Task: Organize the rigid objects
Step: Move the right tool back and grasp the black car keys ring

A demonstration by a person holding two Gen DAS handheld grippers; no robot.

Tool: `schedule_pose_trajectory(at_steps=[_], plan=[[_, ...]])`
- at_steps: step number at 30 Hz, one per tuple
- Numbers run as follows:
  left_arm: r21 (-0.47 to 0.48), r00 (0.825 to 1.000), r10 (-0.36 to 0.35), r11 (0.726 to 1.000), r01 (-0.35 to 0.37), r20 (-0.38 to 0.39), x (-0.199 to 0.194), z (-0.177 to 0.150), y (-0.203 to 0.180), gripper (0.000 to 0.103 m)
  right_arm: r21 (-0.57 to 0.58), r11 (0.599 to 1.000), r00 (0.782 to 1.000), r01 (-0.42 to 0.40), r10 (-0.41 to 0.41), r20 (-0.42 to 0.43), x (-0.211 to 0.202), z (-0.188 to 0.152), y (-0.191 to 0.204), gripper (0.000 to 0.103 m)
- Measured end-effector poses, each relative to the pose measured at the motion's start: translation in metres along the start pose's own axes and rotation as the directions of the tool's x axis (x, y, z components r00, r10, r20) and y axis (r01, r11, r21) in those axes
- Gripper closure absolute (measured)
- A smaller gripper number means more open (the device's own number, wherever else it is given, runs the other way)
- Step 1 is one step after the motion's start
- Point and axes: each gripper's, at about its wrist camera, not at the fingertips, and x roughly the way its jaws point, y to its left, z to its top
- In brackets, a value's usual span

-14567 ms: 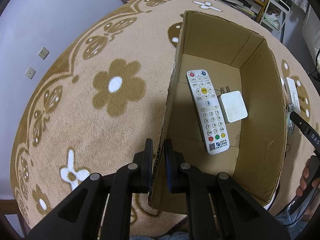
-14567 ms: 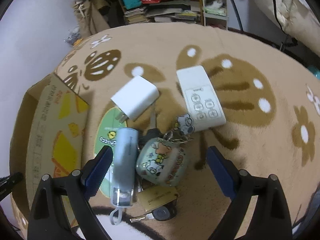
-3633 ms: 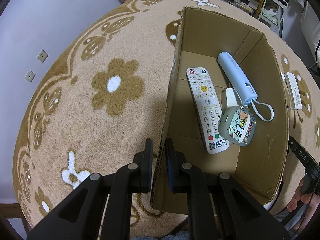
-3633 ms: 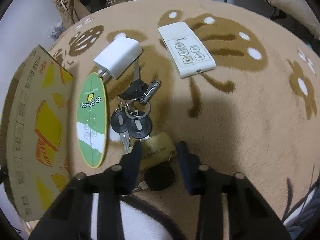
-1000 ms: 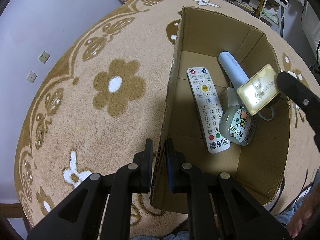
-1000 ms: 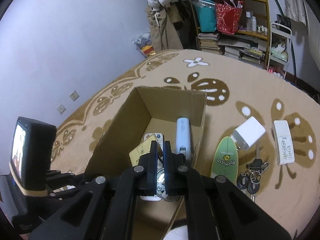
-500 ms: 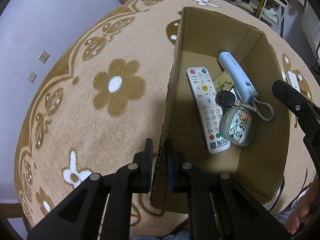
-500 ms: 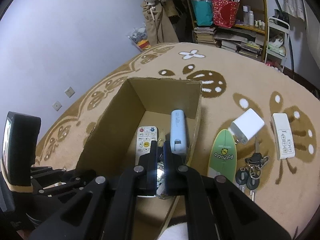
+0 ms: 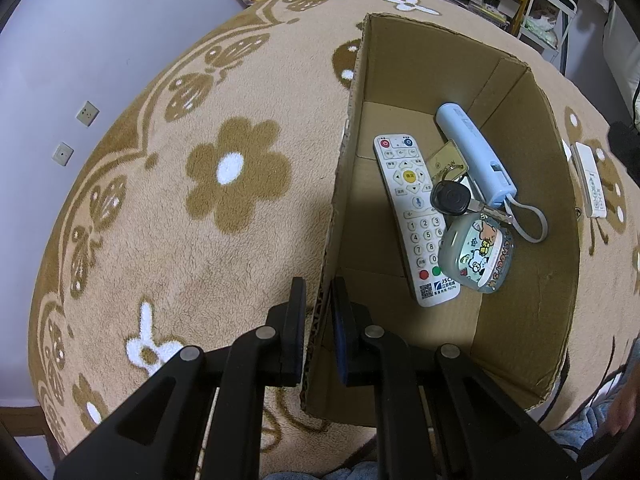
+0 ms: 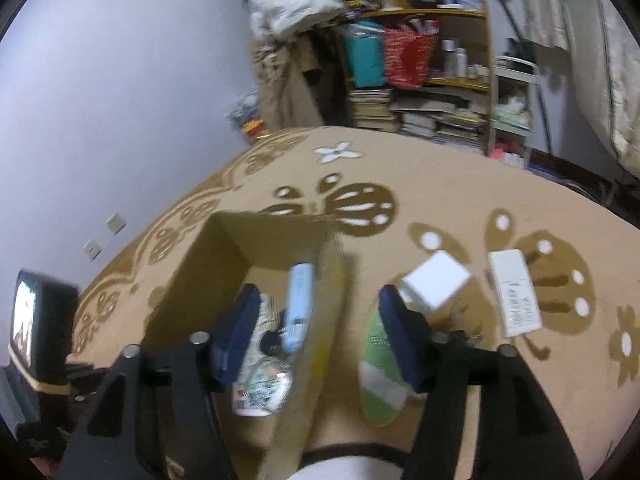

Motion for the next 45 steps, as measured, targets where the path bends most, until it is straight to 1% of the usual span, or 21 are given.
schedule_pose_trajectory(at_steps=[1,2,4,7,11,17,20,22,27,30,32,34,36,38,40,41,42,43,44,45], plan=[[0.001,1.0,0.001,1.0,-0.001,0.0,0.0,0.0,0.0,0.09,0.017,1.0,1.0,0.016,-0.016,0.001,0.0,0.001,-0.007,0.019],[0.002,1.0,0.002,1.0,-0.002,0.0,0.0,0.0,0.0,0.09,0.029,0.999,0.999,0.034,-0.034,0.002,0.001,0.001,-0.013,0.016],[0.002,1.0,0.002,1.0,-0.002,0.0,0.001,0.0,0.0,0.09,0.046,0.997,0.998,0.067,-0.067,-0.003,0.003,0.0,-0.022,0.006],[0.005,1.0,0.005,1.0,-0.005,0.0,0.001,-0.001,-0.001,0.09,0.066,0.994,0.996,0.086,-0.085,-0.021,0.007,0.0,-0.038,0.003],[0.004,1.0,0.004,1.0,-0.004,0.0,0.001,-0.001,-0.001,0.09,0.082,0.988,0.99,0.134,-0.13,-0.056,0.018,-0.005,-0.053,0.002],[0.001,1.0,0.001,1.0,-0.001,-0.001,0.001,0.0,0.0,0.09,0.119,0.977,0.979,0.178,-0.163,-0.126,0.039,-0.021,-0.072,0.002],[-0.003,1.0,-0.002,1.0,0.002,-0.001,0.001,0.0,0.0,0.09,0.122,0.971,0.971,0.206,-0.187,-0.15,0.049,-0.028,-0.078,0.002],[-0.002,1.0,-0.002,1.0,0.002,-0.001,0.001,0.0,0.0,0.09,0.119,0.964,0.962,0.236,-0.214,-0.17,0.055,-0.033,-0.083,0.002],[-0.003,1.0,-0.003,1.0,0.003,-0.001,0.001,0.0,0.0,0.09,0.173,0.951,0.951,0.255,-0.214,-0.221,0.069,-0.045,-0.102,0.002],[-0.002,1.0,-0.002,1.0,0.002,-0.001,0.0,-0.001,0.0,0.09,0.181,0.946,0.942,0.268,-0.219,-0.254,0.076,-0.052,-0.109,0.002],[-0.002,1.0,-0.002,1.0,0.002,-0.002,0.0,-0.001,0.0,0.09,0.205,0.942,0.936,0.267,-0.204,-0.286,0.083,-0.057,-0.115,0.002],[-0.002,1.0,-0.002,1.0,0.002,-0.002,0.0,-0.001,0.0,0.09,0.22,0.938,0.937,0.268,-0.2,-0.287,0.085,-0.062,-0.117,0.002],[-0.002,1.0,-0.003,1.0,0.003,-0.003,0.0,-0.001,0.0,0.09,0.207,0.939,0.936,0.274,-0.212,-0.28,0.086,-0.065,-0.117,0.002],[-0.001,1.0,-0.001,1.0,0.001,-0.003,0.0,-0.001,0.0,0.09,0.188,0.937,0.934,0.293,-0.238,-0.266,0.087,-0.066,-0.114,0.005],[0.003,1.0,0.002,1.0,-0.002,-0.002,0.0,-0.001,0.0,0.09,0.166,0.931,0.924,0.327,-0.277,-0.264,0.088,-0.067,-0.112,0.016],[0.004,1.0,0.003,1.0,-0.003,-0.003,0.0,-0.001,-0.001,0.09,0.153,0.928,0.92,0.34,-0.295,-0.26,0.088,-0.067,-0.111,0.019],[0.004,1.0,0.004,1.0,-0.004,-0.004,0.0,-0.001,-0.001,0.09,0.148,0.926,0.92,0.346,-0.304,-0.249,0.087,-0.067,-0.11,0.024],[0.004,1.0,0.003,1.0,-0.003,-0.004,0.001,-0.001,0.0,0.09,0.142,0.926,0.918,0.351,-0.311,-0.244,0.086,-0.067,-0.109,0.033],[0.003,1.0,0.003,1.0,-0.003,-0.004,0.001,-0.001,-0.001,0.09,0.135,0.929,0.92,0.346,-0.307,-0.242,0.085,-0.066,-0.108,0.037],[0.004,1.0,0.003,1.0,-0.003,-0.005,0.001,-0.001,-0.001,0.09,0.131,0.935,0.925,0.33,-0.293,-0.24,0.086,-0.065,-0.107,0.047]])
